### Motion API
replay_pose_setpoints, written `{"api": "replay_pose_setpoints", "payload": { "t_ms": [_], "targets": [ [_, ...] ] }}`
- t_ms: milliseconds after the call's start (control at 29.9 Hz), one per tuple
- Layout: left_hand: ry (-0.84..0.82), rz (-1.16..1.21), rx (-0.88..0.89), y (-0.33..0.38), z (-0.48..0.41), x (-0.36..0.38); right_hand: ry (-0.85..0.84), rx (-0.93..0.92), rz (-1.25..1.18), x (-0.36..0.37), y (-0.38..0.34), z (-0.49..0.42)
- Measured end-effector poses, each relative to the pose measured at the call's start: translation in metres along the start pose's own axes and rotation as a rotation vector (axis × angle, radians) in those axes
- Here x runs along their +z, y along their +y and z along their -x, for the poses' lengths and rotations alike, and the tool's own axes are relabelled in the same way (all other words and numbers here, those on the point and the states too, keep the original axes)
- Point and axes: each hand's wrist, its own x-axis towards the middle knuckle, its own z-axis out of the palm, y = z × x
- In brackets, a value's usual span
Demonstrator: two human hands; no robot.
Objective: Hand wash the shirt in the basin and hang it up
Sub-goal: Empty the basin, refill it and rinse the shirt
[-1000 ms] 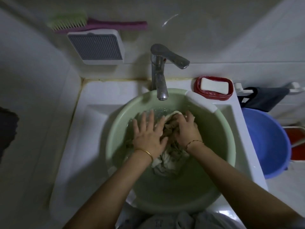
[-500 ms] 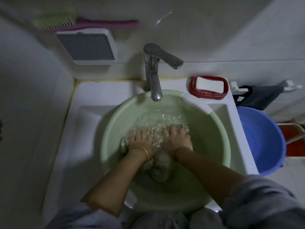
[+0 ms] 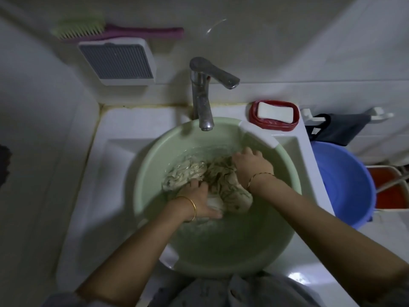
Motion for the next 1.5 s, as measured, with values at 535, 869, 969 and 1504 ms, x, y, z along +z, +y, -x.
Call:
{"api": "replay_pose_setpoints", "payload": {
  "t_ms": [535, 869, 969, 1504],
  "targets": [
    [0.135, 1.214, -0.179, -0.034, 0.013, -0.055, -0.022, 0.039, -0.886, -0.004, 0.015, 0.02],
    [0.302, 0.476, -0.085, -0.038, 0.004, -0.078, 0.096, 0.11, -0.623, -0.035, 0.018, 0.019],
    [0.412, 0.396, -0.128, -0.032, 0.0, -0.063, 0.111, 0.058, -0.342, -0.016, 0.011, 0.013],
    [0.039, -0.01, -0.011, -0.039, -0.005, -0.01, -0.182, -0.246, 0.141, 0.053, -0.055, 0.003]
  ]
}}
